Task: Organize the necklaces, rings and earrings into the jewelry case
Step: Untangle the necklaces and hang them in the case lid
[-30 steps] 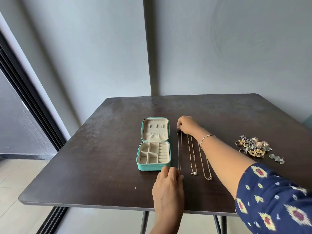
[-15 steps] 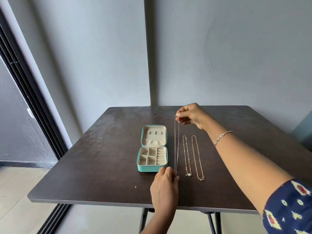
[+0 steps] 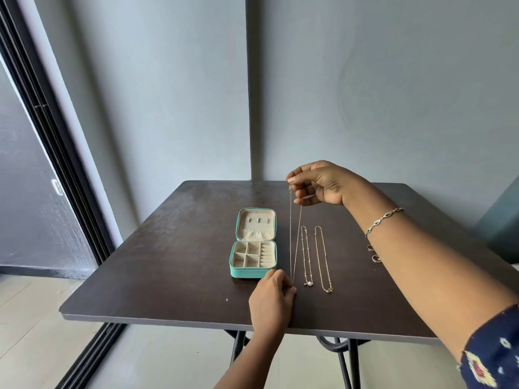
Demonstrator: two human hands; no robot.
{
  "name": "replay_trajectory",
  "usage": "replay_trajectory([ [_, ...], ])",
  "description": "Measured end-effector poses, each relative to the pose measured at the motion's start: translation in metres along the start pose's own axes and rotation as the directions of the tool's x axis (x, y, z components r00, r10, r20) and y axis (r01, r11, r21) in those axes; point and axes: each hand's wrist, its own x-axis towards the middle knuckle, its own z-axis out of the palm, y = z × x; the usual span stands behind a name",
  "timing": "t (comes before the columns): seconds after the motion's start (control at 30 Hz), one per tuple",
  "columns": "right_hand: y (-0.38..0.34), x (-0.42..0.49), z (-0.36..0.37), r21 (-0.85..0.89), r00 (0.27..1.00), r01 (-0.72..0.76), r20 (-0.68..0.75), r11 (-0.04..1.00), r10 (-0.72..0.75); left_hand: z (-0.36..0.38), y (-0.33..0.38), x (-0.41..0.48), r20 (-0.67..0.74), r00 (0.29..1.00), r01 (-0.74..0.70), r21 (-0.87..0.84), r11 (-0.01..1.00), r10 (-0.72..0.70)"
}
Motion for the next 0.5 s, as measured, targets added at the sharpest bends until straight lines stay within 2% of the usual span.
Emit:
replay_trajectory([
  [0.2, -0.004, -0.008, 0.008, 0.015, 0.999, 0.043, 0.021, 0.999, -0.044, -0.005, 0.0, 0.002, 0.053, 0.995, 0.088, -0.085, 0.992, -0.084],
  [0.4, -0.01, -0.015, 0.006, 0.17, 0.995, 0.098, -0.016, 0.981, -0.097, -0.008, -0.004, 0.005, 0.071, 0.995, 0.089, -0.372, 0.924, -0.067],
  [0.5, -0.014, -0.017, 0.002, 0.223, 0.993, 0.113, -0.041, 0.968, -0.107, -0.011, -0.009, 0.006, 0.101, 0.995, 0.064, -0.584, 0.81, -0.006],
])
